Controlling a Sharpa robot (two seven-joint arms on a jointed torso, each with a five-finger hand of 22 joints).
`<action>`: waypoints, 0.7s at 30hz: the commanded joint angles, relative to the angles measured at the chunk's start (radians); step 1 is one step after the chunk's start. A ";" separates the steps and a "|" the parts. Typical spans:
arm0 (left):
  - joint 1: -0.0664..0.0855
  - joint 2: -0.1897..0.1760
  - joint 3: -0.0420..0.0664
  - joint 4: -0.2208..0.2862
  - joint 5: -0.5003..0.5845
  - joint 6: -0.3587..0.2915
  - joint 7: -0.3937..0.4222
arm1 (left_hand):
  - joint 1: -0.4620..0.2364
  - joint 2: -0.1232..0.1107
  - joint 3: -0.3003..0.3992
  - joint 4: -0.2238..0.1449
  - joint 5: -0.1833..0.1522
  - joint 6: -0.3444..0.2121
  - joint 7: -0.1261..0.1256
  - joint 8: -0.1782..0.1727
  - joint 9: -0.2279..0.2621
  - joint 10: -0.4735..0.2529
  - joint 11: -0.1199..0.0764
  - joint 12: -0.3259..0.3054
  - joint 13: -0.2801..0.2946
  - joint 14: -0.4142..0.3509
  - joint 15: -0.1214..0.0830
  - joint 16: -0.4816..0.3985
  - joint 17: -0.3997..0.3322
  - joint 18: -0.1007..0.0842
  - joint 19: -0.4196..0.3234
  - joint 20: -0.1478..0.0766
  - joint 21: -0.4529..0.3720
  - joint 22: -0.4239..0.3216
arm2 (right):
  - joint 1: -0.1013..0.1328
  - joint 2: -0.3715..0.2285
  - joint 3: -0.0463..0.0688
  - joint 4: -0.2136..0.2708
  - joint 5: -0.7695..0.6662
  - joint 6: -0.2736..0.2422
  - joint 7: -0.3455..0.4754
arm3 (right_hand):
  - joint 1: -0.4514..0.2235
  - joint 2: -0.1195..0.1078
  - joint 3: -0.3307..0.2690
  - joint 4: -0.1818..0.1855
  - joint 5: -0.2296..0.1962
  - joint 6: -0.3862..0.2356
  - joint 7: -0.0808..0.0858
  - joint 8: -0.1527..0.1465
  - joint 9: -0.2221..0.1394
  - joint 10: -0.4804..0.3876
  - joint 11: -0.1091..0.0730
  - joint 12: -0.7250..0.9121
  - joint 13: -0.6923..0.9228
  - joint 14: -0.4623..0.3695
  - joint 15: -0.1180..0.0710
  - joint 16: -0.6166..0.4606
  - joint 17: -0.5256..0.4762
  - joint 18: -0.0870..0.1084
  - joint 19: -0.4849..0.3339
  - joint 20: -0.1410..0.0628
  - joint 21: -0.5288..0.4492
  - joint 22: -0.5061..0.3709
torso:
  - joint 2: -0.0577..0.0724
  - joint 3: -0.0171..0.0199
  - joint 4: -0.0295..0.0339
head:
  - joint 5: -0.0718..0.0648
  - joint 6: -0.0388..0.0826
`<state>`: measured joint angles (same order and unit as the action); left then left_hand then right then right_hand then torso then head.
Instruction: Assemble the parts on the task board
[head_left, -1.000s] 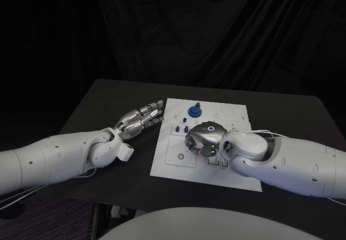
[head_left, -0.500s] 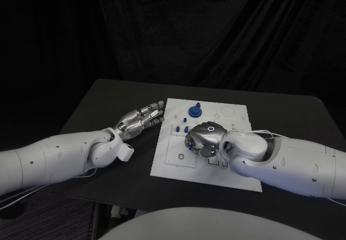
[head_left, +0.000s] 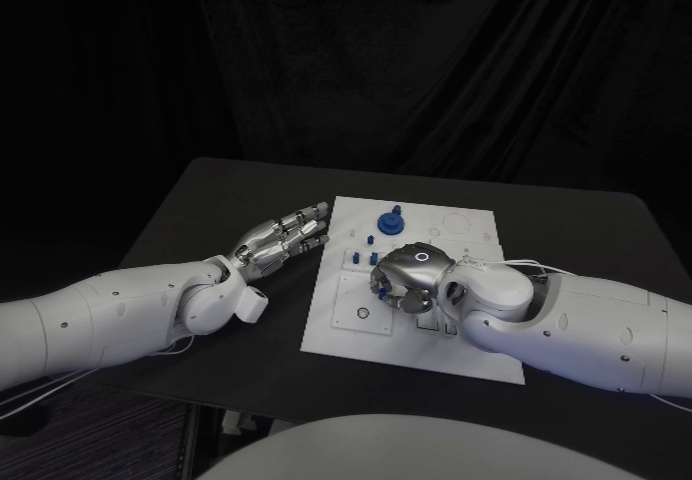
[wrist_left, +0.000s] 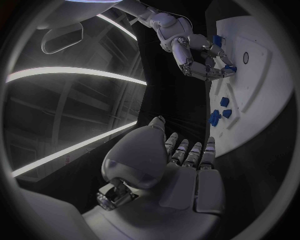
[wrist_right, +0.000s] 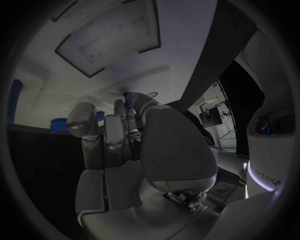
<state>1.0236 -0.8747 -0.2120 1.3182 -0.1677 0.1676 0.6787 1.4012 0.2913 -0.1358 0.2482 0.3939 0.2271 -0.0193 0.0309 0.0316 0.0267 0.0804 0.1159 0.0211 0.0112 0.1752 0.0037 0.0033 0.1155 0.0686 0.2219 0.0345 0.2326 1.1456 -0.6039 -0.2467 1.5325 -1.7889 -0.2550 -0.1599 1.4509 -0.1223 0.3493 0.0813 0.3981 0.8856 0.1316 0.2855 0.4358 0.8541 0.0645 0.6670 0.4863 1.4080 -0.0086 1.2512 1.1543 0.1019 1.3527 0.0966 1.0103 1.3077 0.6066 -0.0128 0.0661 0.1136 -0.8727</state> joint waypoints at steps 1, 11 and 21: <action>-0.002 0.002 0.001 0.001 0.007 0.012 0.138 | 0.011 0.002 0.003 0.000 0.004 0.001 0.003 0.002 0.001 -0.005 0.001 -0.003 0.000 0.002 0.004 0.002 0.002 0.002 0.000 0.004 0.002 -0.001 | -0.003 0.001 0.000 -0.002 -0.008 -0.009 0.001 | 0.007 0.002 0.005 0.001 -0.001 0.006 -0.001 -0.001 0.001 -0.009 -0.001 -0.006 -0.002 -0.007 0.000 -0.005 0.000 0.007 -0.007 0.000 -0.006 0.119 | 0.000 0.0000 -0.0007 | 0.001 0.000; -0.003 0.003 0.001 0.001 0.007 0.014 0.134 | 0.011 0.002 0.008 0.001 0.004 0.004 0.006 0.002 0.002 -0.005 0.001 -0.003 0.000 0.002 0.004 0.002 0.002 0.003 0.000 0.004 0.002 -0.001 | -0.003 0.006 0.000 -0.005 -0.008 -0.020 0.006 | 0.007 0.000 0.004 0.000 -0.008 0.001 -0.005 -0.005 0.000 -0.006 -0.002 -0.004 -0.001 -0.009 -0.001 -0.007 -0.002 0.007 -0.007 0.000 -0.007 0.119 | 0.000 -0.0005 -0.0004 | 0.000 0.000; -0.003 0.003 0.001 0.000 0.007 0.015 0.131 | 0.012 0.002 0.015 0.002 0.005 0.009 0.009 0.003 0.002 -0.005 0.000 -0.002 0.000 0.003 0.004 0.002 0.002 0.003 0.001 0.005 0.002 -0.002 | -0.003 0.005 0.000 0.001 -0.008 -0.018 0.007 | 0.000 0.000 -0.001 0.006 -0.058 -0.006 -0.008 -0.011 0.000 -0.002 -0.004 -0.003 -0.001 -0.010 -0.002 -0.009 -0.005 0.007 -0.009 -0.001 -0.013 0.118 | 0.000 0.0002 -0.0006 | 0.002 0.000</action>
<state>1.0220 -0.8737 -0.2120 1.3171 -0.1677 0.1705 0.6787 1.4051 0.2953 -0.1262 0.2523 0.3939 0.2306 -0.0158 0.0309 0.0325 0.0267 0.0804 0.1159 0.0211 0.0112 0.1752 0.0037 0.0033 0.1155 0.0685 0.2219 0.0344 0.2314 1.1454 -0.5987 -0.2467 1.5297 -1.7891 -0.2594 -0.1567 1.4510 -0.1223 0.3493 0.0813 0.3430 0.8818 0.1278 0.2795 0.4359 0.8541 0.0644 0.6671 0.4865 1.4044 -0.0122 1.2473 1.1502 0.1018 1.3527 0.0966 1.0026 1.3074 0.6067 -0.0131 0.0657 0.1144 -0.8727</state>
